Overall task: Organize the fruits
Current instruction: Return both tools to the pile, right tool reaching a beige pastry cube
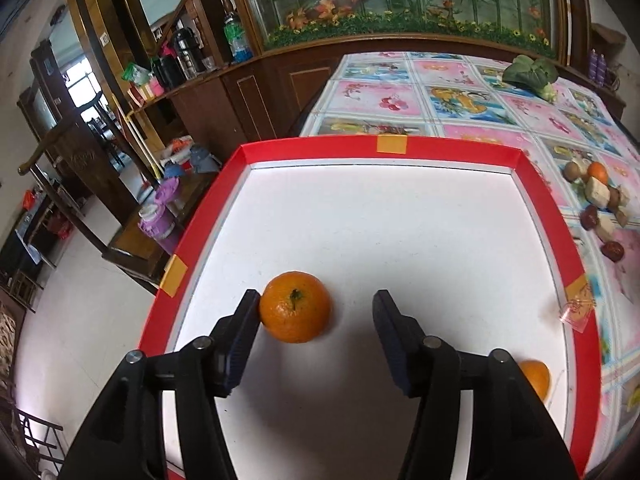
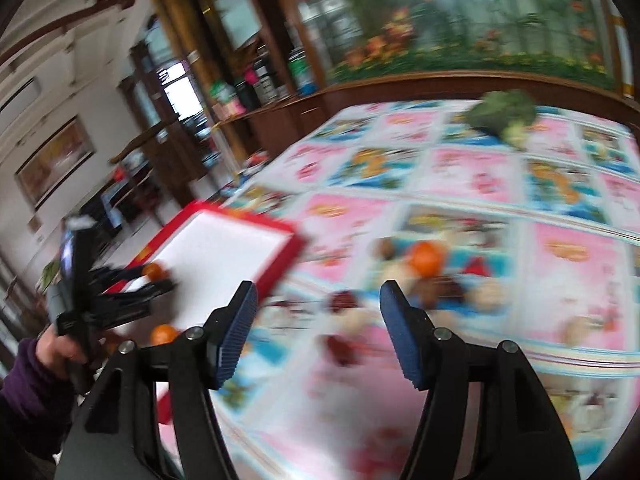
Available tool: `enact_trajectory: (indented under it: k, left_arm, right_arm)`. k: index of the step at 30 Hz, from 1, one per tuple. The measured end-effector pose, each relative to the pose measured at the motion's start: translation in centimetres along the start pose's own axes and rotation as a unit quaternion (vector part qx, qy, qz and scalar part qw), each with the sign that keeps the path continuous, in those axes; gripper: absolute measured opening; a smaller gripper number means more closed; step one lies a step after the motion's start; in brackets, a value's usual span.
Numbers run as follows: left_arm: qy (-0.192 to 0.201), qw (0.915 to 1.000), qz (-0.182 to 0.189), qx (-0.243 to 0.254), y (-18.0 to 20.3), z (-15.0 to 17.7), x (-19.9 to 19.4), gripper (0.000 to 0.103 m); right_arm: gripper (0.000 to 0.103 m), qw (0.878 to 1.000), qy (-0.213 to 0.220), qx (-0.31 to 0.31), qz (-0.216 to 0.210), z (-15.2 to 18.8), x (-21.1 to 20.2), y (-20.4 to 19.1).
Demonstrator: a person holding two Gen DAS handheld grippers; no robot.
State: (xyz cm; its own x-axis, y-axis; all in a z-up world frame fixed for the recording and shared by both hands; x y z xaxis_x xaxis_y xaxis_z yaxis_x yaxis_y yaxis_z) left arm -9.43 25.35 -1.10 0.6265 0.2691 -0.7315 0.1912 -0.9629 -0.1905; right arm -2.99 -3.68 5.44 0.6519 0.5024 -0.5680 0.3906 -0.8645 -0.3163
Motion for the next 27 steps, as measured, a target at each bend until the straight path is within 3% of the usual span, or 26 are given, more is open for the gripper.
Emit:
enact_trajectory:
  k: [4,7,9,12,15,17,21,27]
  left_arm:
    - [0.005,0.9999,0.010,0.000,0.3,0.1,-1.4,0.066]
    - [0.041,0.9991,0.008,-0.013,0.4,-1.3,-3.5,0.069]
    - [0.077,0.9967,0.016,-0.021,1.1,-2.8,-5.6,0.079]
    - [0.136,0.9886,0.064,-0.010,4.6,-5.2,-9.1,0.083]
    - [0.156,0.9788,0.132,0.009,9.3,-6.8,-10.7,0.087]
    - [0.151,0.9704,0.185,0.035,14.0,-7.5,-11.2,0.088]
    - [0.122,0.9583,0.246,0.079,22.2,-7.3,-10.5,0.088]
    - [0.113,0.9503,0.263,0.123,28.4,-6.1,-9.2,0.088]
  right_arm:
    - [0.065,0.996,0.039,0.042,0.063,-1.1,-3.6,6.9]
    - [0.065,0.987,0.058,0.075,0.129,-1.1,-6.9,13.0]
    - [0.065,0.978,0.067,0.112,0.163,-0.6,-9.6,17.4]
    - [0.065,0.965,0.079,0.156,0.194,0.1,-12.3,21.7]
    - [0.065,0.953,0.076,0.196,0.219,0.5,-13.5,25.3]
    - [0.065,0.950,0.068,0.207,0.222,0.8,-13.5,26.4]
    - [0.065,0.946,0.057,0.196,0.253,0.8,-13.3,28.1]
    - [0.065,0.949,0.021,0.159,0.273,1.0,-11.3,28.0]
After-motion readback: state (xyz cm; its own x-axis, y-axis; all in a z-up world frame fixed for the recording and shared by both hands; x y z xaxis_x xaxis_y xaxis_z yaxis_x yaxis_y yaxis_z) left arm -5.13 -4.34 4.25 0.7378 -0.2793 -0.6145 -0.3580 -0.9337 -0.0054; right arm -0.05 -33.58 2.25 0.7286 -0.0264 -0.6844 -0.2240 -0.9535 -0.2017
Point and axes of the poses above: each gripper's, at about its wrist camera, not at the fingertips, and x roughly the way its jaws point, y to its right, z to its underside, the point moved 5 cm from there along x, roughly the way its jaws point, and after that the axes turned 3 degrees about y, right-handed, at the moved point
